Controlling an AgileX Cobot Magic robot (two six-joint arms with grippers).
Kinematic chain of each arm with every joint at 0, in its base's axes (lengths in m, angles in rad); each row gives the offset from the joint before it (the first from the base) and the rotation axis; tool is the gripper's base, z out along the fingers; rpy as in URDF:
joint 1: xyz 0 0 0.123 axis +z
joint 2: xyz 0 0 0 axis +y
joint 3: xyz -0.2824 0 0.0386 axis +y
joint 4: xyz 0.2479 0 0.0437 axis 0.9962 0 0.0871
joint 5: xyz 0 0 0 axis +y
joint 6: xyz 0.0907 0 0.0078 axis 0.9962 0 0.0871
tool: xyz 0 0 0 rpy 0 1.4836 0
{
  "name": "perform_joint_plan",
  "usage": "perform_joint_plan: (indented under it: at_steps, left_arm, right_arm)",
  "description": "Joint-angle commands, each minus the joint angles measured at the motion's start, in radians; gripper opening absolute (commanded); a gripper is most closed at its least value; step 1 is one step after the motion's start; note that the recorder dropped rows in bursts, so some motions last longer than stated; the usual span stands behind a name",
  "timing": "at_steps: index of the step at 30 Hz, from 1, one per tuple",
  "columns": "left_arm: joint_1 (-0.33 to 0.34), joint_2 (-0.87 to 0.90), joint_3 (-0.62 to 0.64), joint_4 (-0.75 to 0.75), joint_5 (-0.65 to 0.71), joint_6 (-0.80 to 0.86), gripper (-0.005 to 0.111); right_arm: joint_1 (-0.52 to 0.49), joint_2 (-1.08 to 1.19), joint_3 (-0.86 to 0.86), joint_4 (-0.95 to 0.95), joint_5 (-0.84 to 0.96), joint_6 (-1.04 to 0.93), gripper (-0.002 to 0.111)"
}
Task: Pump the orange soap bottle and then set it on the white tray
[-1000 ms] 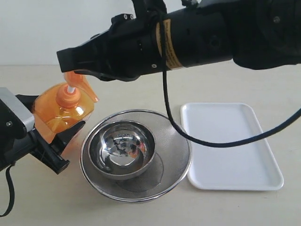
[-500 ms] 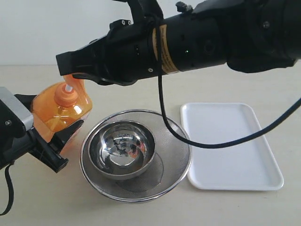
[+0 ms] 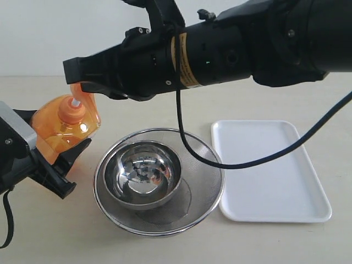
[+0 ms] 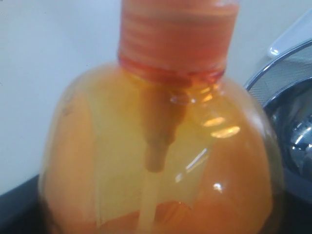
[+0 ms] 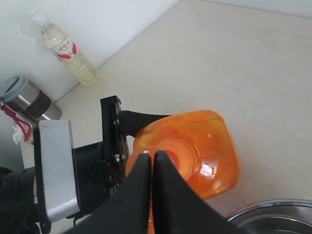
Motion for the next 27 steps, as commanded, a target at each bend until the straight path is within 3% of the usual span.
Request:
perform_joint_plan:
  at_steps: [1, 27]
  left_arm:
    - [-0.011, -0.002, 0.001, 0.069, -0.006, -0.067, 0.005]
    - [-0.011, -0.002, 0.001, 0.084, -0.006, -0.08, 0.005]
  right_arm:
    - [0.006, 0.052, 0.023, -0.053, -0.018, -0.006, 0.0]
    - [0.059, 0.054, 0.023, -0.053, 0.05, -0.026, 0.0]
